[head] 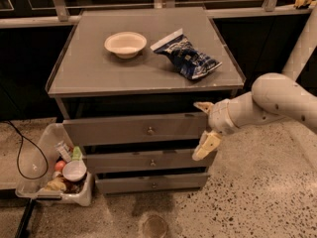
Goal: Open top drawer
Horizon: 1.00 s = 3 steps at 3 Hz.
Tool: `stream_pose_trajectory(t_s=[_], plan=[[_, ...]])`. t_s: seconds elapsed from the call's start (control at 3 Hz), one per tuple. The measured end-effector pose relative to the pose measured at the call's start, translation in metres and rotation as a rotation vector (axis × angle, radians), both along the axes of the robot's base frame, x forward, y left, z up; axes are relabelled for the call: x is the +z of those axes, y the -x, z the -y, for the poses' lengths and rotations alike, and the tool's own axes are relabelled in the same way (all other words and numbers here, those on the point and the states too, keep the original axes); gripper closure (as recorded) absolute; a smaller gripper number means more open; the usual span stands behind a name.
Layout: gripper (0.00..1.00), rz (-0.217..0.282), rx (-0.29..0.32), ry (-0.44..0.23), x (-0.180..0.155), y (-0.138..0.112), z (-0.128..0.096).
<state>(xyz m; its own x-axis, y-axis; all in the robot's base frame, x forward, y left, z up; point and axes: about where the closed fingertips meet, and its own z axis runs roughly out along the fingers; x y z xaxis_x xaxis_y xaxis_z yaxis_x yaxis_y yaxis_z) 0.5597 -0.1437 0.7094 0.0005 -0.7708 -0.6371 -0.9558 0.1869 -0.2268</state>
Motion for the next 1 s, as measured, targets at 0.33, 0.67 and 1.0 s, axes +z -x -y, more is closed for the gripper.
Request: stream_pose_trajectory(t_s=[0.33,0.67,1.0], plan=[[0.00,-0.013,0.010,-0.007,-0.022,-0.003,-0.011],[0.00,0.019,-0.007,-0.010,-0.028,-0.021,-0.012],[0.00,0.063,-0.027,-0.008,-0.028,-0.041,-0.010]])
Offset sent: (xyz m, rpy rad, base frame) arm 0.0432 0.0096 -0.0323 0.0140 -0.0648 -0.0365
